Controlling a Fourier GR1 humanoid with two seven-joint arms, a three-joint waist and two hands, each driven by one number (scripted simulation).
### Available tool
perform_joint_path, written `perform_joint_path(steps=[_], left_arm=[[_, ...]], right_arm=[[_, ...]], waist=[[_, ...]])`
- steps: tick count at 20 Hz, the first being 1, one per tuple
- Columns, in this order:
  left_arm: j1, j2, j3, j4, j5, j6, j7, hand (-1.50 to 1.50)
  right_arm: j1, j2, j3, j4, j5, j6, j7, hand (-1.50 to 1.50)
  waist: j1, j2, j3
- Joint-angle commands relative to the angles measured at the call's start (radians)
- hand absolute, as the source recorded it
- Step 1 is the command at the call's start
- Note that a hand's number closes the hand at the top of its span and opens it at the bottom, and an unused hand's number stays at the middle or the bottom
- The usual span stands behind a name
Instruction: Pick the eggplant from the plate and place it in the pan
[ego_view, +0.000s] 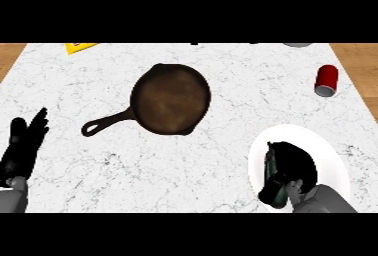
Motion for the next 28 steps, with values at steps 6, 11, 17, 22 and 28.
perform_joint_path(steps=[6,11,17,22,28], left_arm=[[0.021,-0.001,0.014,0.001,0.000,0.011,0.005,0.00],[0.023,-0.018,0.001,-0.005,-0.012,0.020,-0.011,0.00],[0.011,0.007,0.015,0.005,-0.003,-0.024,-0.046,0.00],[-0.050,-0.031,-0.017,-0.008,-0.025,0.003,0.014,0.00],[-0.043,-0.025,-0.028,-0.031,-0.026,-0.022,0.004,0.00]], right_arm=[[0.072,0.162,0.169,-0.283,0.513,-0.198,0.295,1.50],[-0.002,0.249,0.222,-0.391,0.833,-0.166,0.301,1.50],[-0.084,0.431,0.238,-0.352,0.996,-0.055,0.354,1.50],[-0.162,0.435,0.190,-0.247,0.959,-0.156,0.365,1.50],[-0.286,0.437,0.007,-0.083,0.831,-0.325,0.295,1.50]], waist=[[-0.026,-0.011,-0.001],[-0.011,-0.007,0.000],[0.035,0.016,0.002],[0.048,0.021,0.004],[0.081,0.029,0.005]])
